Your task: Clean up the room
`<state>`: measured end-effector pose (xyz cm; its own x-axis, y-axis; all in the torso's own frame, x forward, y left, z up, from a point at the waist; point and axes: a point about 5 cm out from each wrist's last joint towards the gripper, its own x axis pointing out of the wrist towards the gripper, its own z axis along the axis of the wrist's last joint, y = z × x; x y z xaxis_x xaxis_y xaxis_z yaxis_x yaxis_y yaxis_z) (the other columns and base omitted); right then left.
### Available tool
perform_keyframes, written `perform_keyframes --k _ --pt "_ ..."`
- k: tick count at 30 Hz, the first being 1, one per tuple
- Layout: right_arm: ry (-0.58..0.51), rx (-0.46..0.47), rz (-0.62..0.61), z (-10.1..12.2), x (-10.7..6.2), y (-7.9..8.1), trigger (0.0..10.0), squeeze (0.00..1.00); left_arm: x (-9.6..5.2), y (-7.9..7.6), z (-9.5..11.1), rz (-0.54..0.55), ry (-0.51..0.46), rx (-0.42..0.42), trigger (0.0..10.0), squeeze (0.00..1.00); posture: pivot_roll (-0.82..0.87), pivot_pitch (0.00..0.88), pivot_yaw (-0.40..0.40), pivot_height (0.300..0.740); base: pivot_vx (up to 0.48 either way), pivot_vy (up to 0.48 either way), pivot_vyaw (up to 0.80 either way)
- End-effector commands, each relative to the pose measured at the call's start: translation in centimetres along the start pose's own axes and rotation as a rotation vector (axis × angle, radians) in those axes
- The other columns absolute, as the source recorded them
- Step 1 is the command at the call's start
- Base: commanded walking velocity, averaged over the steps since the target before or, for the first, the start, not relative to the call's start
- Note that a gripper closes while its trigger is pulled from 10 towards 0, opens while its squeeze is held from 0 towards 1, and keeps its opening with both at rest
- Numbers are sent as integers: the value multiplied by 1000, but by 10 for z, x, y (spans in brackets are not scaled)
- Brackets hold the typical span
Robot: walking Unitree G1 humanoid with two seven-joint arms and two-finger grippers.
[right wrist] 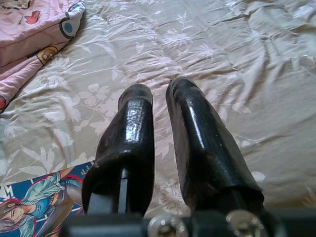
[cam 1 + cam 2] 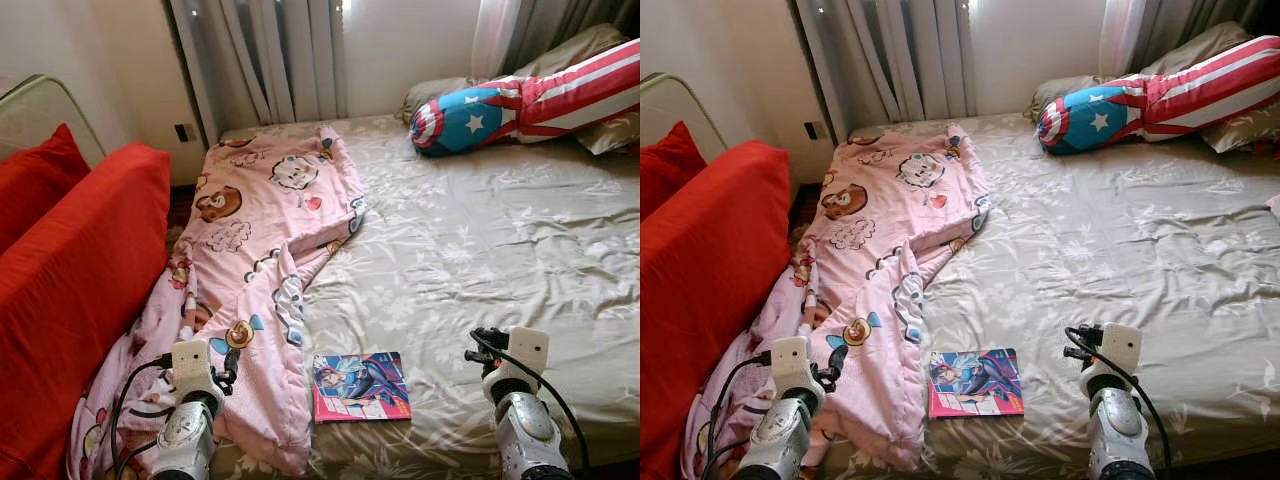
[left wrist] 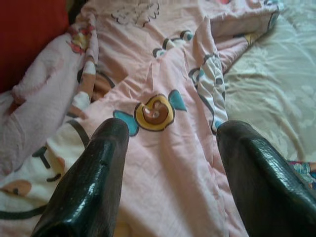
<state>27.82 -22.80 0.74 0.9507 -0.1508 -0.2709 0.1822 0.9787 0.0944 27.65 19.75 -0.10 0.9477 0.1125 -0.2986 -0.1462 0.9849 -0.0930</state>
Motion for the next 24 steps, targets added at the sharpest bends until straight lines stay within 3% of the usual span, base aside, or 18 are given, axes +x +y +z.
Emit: perform_keyframes --k 1,24 --pt "-20 -2 15 4 2 4 10000 0 -2 5 -1 21 -6 -8 10000 0 -204 0 40 740 0 0 0" --pt "-97 -6 91 9 -1 21 10000 0 -4 4 5 5 -68 7 10000 0 -208 0 32 740 0 0 0"
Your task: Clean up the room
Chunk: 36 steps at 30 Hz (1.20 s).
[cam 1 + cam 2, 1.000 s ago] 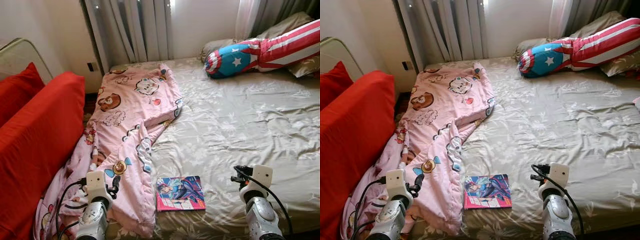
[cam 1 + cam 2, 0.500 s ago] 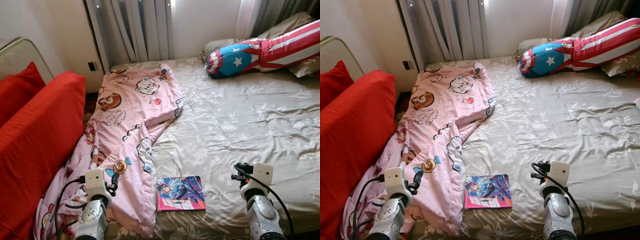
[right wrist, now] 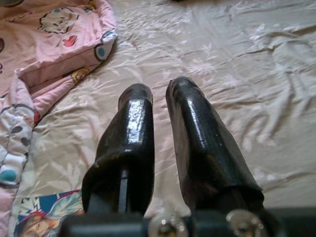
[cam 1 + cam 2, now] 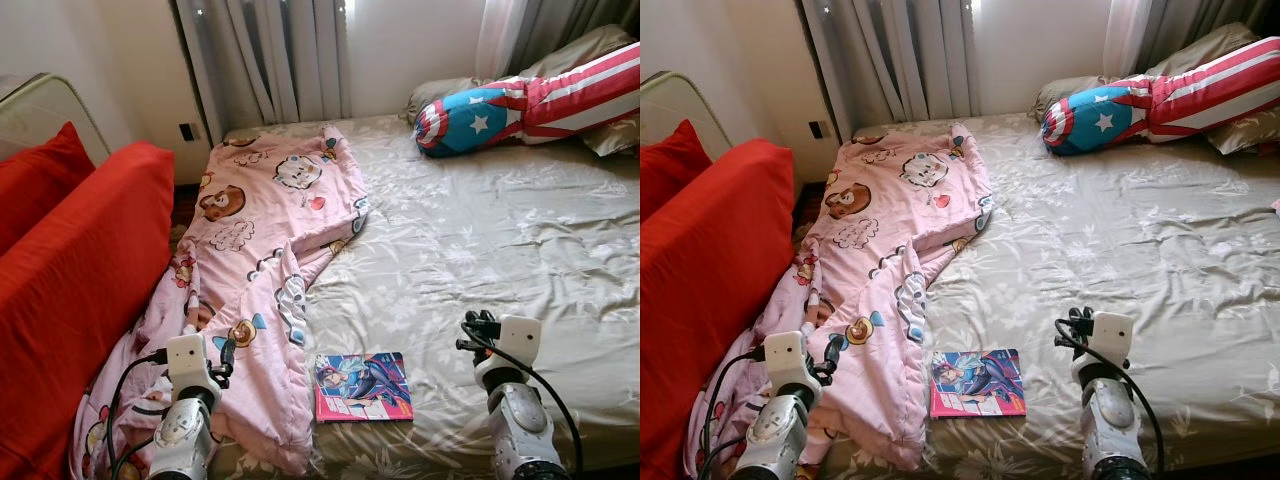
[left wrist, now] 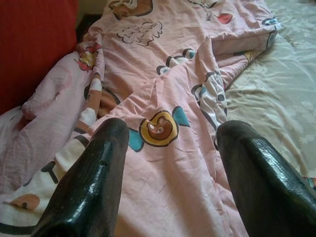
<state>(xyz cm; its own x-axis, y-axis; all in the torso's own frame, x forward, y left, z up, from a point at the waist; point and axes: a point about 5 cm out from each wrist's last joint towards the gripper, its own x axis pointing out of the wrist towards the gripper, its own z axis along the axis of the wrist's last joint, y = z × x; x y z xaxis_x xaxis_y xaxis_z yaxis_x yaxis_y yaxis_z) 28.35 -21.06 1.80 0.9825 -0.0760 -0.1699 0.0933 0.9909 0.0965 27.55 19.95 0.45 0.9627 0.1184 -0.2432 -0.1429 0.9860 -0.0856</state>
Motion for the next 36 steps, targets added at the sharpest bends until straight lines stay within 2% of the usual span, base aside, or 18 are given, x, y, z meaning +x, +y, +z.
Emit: perform_keyframes --k 1,8,12,20,27,32,36 --pt "-5 4 11 0 0 3 10000 0 -2 2 -1 7 -10 0 10000 0 -206 0 34 740 0 0 0" --pt "-53 -1 40 9 3 12 10000 0 -4 4 2 -3 -32 11 10000 0 -194 0 31 740 0 0 0" --pt "-49 -55 64 9 2 16 10000 0 -5 7 7 13 -72 -2 10000 0 -179 0 23 740 0 0 0" --pt "-39 -60 76 8 1 16 10000 0 -7 3 7 8 -89 -4 10000 0 -167 0 17 690 0 0 0" --pt "-24 -56 103 7 2 22 10000 0 -8 5 8 18 -91 -5 10000 0 -168 0 10 656 0 0 0" --pt "-32 -54 121 10 4 24 10000 0 -7 5 10 27 -98 -11 10000 0 -166 0 5 616 0 0 0" --pt "-58 -47 115 12 2 22 10000 0 -7 4 10 25 -98 -14 10000 0 -170 0 8 611 0 0 0"
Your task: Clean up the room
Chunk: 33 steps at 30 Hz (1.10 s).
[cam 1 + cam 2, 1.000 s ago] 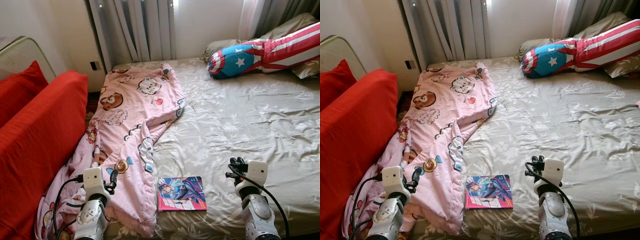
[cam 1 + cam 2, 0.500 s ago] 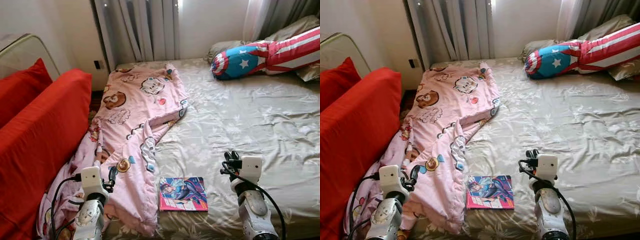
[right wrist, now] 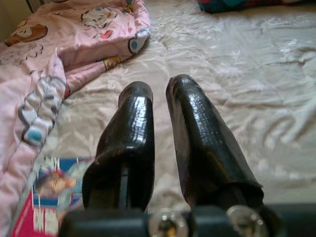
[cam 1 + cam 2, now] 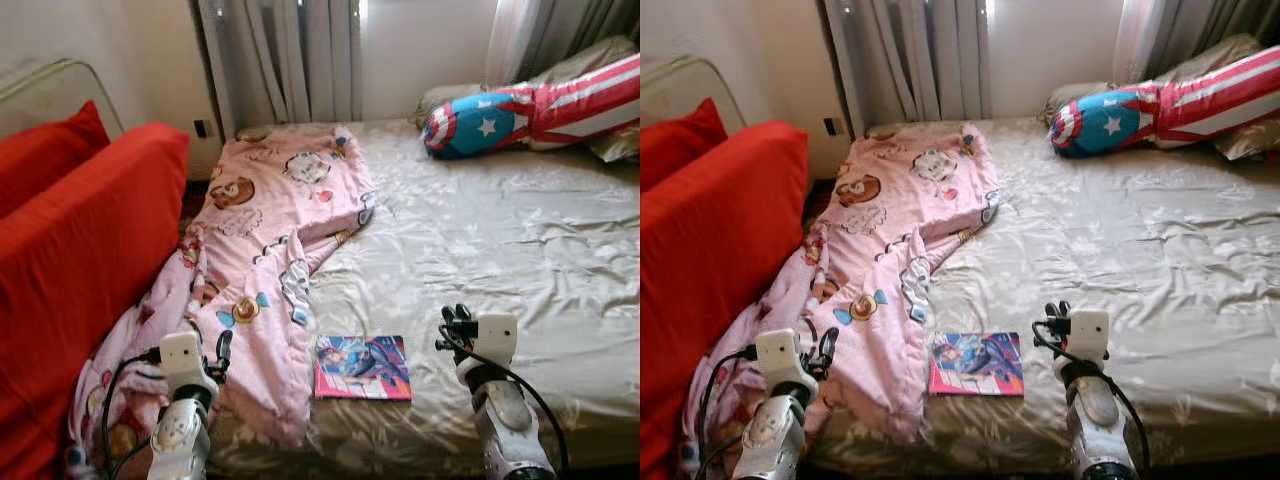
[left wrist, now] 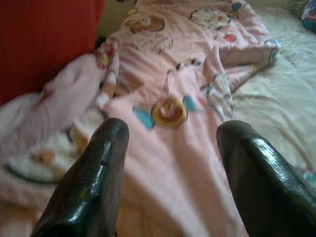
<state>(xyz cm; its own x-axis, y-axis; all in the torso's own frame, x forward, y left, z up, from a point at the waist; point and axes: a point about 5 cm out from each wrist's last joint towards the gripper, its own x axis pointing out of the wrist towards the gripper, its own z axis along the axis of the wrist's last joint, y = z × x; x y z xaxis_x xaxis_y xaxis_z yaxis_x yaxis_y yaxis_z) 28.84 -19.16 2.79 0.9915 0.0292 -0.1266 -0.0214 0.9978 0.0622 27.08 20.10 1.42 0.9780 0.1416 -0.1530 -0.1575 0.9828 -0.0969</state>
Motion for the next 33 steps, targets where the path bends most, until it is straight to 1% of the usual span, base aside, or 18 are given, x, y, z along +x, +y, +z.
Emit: perform_keyframes --k 1,8,16,25,33 --pt "-27 3 -3 4 0 0 10000 0 -1 2 1 11 -4 -1 10000 0 -178 0 13 611 0 0 0" --pt "-30 9 -43 1 -4 -5 10000 0 2 -2 2 -25 8 10 10000 0 -213 0 44 611 0 0 0" --pt "-8 9 -44 -6 -9 -3 10000 0 3 -2 4 -35 7 14 10000 0 -201 0 46 611 0 0 0" --pt "-7 9 -37 -5 -8 -2 10000 0 0 0 0 -30 16 10 10000 0 -187 0 39 611 0 0 0" --pt "-3 5 -32 -5 -7 -1 10000 0 -2 2 1 -29 9 14 10000 0 -181 0 39 611 0 0 0"
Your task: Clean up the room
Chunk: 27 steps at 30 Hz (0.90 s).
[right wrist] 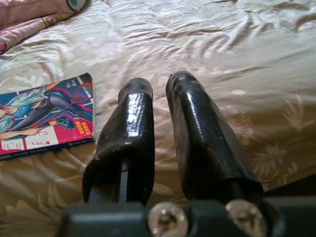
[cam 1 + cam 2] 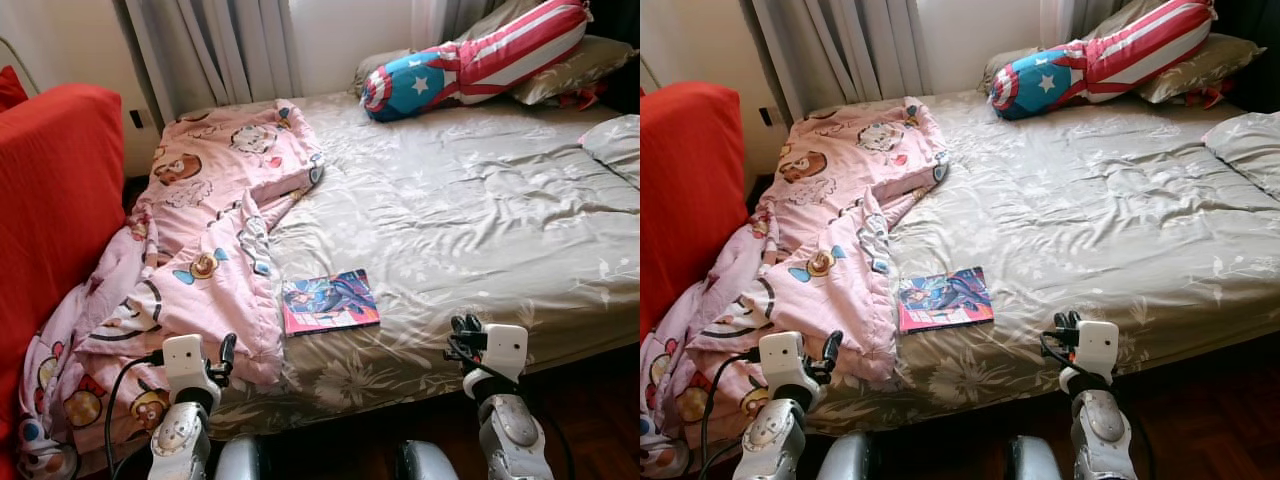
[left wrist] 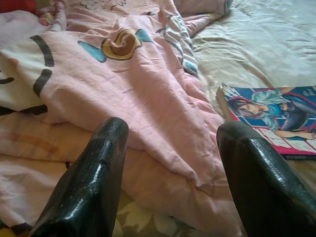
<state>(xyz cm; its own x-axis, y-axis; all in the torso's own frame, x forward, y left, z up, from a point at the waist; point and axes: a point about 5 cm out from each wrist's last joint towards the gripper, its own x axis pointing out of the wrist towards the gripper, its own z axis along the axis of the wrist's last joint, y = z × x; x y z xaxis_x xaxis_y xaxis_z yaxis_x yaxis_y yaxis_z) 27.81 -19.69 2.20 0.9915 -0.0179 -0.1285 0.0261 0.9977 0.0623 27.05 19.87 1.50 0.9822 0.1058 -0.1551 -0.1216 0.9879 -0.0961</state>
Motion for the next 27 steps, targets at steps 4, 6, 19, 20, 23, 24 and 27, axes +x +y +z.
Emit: perform_keyframes --k 4,6,19,20,23,24,27 --pt "8 -5 22 0 2 5 10000 0 -2 6 1 17 -2 7 10000 0 -166 0 29 611 0 0 0" --pt "12 -16 41 0 3 7 10000 0 -2 5 1 19 -8 4 10000 0 -148 0 19 611 0 0 0" --pt "14 -25 68 3 8 13 10000 0 -5 7 2 33 -17 -4 10000 0 -149 0 17 611 269 0 0" --pt "17 -25 66 2 7 12 10000 0 -5 7 2 31 -16 -3 10000 0 -154 0 19 611 281 0 0" --pt "20 -30 68 0 6 13 10000 0 -5 7 2 30 -15 -2 10000 0 -158 0 20 611 284 0 0" --pt "22 -45 76 0 5 13 10000 0 -5 7 2 27 -12 0 10000 0 -159 0 20 611 285 0 0" --pt "19 -69 94 0 4 14 10000 0 -5 6 1 23 -9 1 10000 0 -160 0 20 611 282 0 267"
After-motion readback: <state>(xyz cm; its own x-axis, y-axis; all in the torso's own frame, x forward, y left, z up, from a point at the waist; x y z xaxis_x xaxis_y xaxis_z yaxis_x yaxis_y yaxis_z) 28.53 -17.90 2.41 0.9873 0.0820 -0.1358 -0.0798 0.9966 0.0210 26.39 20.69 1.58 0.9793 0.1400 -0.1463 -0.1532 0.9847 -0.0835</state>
